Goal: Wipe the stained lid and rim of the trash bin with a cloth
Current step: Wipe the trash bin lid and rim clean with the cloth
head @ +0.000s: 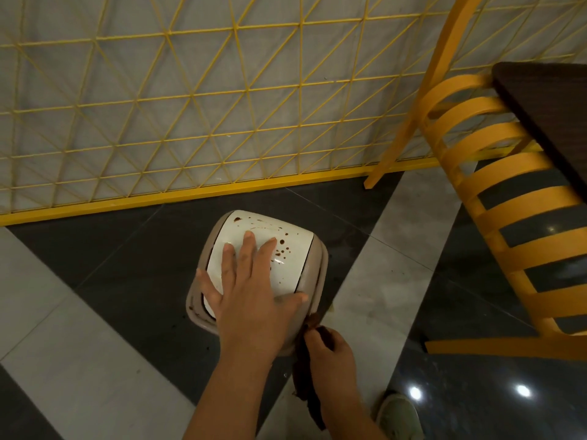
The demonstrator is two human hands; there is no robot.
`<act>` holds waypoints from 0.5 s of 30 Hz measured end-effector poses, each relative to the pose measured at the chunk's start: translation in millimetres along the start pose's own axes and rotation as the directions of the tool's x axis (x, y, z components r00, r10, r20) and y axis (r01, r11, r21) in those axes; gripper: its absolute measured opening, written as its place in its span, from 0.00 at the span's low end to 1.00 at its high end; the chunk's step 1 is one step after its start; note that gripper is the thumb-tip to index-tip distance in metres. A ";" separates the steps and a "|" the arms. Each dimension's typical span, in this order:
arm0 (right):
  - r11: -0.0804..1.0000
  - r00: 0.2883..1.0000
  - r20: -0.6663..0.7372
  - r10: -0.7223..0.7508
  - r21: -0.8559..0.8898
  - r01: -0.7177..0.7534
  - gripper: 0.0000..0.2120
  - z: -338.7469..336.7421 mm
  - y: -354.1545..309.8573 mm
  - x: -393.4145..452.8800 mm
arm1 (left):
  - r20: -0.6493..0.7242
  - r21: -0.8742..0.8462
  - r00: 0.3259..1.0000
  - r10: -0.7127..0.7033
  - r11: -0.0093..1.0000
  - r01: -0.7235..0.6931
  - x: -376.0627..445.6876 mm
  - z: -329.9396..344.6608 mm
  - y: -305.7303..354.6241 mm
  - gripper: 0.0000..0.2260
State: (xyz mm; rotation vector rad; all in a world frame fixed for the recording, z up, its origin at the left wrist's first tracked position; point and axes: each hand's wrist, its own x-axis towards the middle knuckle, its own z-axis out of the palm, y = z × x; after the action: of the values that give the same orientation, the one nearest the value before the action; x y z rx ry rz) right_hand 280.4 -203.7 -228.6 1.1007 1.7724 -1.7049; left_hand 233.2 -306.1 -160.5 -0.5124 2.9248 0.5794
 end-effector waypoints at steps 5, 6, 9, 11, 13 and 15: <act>0.999 0.998 -0.032 -0.049 -0.003 0.049 0.04 3.7 -12.1 13.5 | 0.029 0.053 1.000 0.009 0.999 -0.010 -1.1 2.2 -1.1 0.41; 0.996 0.995 -0.047 -0.084 -0.021 0.083 0.03 4.1 -18.8 22.0 | 0.029 0.051 1.000 0.007 0.999 -0.008 -1.5 2.5 -1.2 0.41; 0.986 0.985 -0.069 -0.159 -0.054 0.155 0.02 4.2 -40.7 40.6 | 0.029 0.041 1.000 0.002 0.999 -0.003 -1.5 2.7 -0.6 0.41; 0.983 0.981 -0.082 -0.173 -0.068 0.168 0.01 5.4 -39.9 43.3 | 0.031 0.039 0.999 -0.004 0.999 0.002 -1.4 2.6 -0.2 0.41; 0.986 0.983 -0.087 -0.159 -0.061 0.154 0.02 7.1 -22.0 36.4 | 0.029 0.028 1.000 -0.009 1.000 0.008 -0.9 2.7 0.5 0.41; 0.995 0.992 -0.082 -0.092 -0.039 0.089 0.03 8.4 -2.8 23.4 | 0.030 0.020 0.999 -0.013 1.000 0.012 -0.2 2.7 0.7 0.41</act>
State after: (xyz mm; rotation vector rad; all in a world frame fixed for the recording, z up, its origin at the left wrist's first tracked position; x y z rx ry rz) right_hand 262.8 -206.1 -246.2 1.1075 1.9239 -1.6957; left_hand 233.2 -304.4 -162.7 -0.5148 2.8937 0.5510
